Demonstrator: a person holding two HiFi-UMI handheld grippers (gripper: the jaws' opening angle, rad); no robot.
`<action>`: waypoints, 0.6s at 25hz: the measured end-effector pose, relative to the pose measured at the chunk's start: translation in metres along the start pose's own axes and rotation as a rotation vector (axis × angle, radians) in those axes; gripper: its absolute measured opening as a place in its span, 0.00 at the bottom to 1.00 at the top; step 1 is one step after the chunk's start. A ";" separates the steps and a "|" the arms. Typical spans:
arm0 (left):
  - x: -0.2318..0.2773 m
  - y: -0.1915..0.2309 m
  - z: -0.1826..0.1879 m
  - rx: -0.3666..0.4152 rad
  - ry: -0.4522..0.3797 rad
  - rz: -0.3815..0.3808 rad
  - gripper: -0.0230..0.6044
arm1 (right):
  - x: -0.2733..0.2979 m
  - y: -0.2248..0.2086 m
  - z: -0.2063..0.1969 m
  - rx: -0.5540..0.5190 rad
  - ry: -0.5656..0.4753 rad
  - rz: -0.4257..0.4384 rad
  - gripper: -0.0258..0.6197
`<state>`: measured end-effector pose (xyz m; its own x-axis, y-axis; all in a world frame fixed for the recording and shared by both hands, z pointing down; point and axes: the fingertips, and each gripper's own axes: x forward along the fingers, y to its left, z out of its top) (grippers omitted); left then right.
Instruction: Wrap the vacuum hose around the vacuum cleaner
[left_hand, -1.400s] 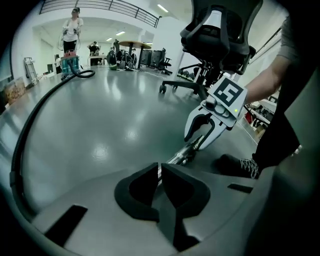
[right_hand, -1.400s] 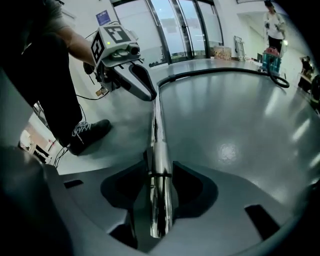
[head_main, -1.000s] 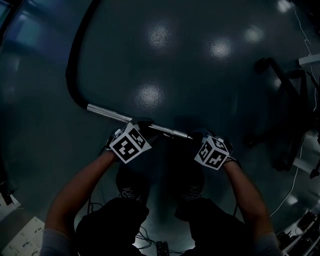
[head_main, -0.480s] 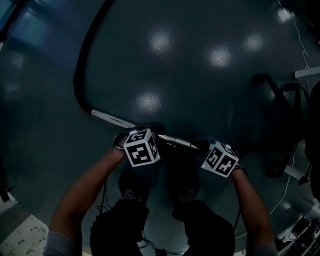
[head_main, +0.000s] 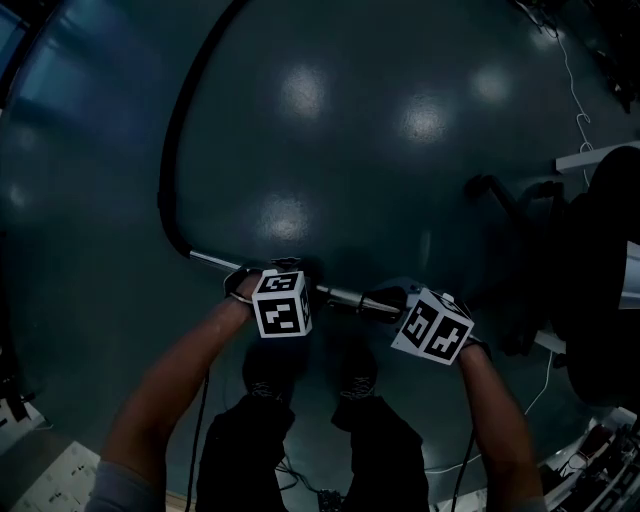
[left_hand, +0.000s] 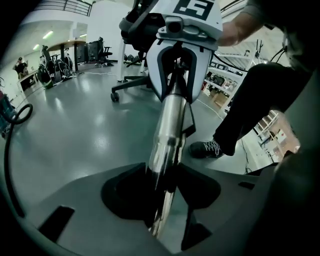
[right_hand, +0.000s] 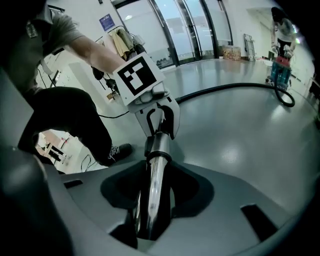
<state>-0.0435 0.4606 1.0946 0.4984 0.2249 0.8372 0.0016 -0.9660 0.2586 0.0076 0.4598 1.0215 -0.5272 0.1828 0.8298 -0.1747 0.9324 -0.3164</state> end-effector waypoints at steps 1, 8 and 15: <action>-0.012 -0.001 0.005 0.004 0.000 -0.008 0.35 | -0.012 0.002 0.011 0.008 -0.007 0.005 0.28; -0.099 -0.002 0.040 0.053 0.022 -0.015 0.34 | -0.099 0.020 0.095 0.059 -0.117 -0.017 0.28; -0.220 0.001 0.106 0.070 -0.141 0.045 0.33 | -0.225 0.036 0.215 0.035 -0.276 -0.186 0.28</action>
<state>-0.0611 0.3966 0.8599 0.6163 0.1661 0.7698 0.0347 -0.9823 0.1841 -0.0587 0.3857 0.7250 -0.6883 -0.0859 0.7204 -0.3155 0.9296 -0.1906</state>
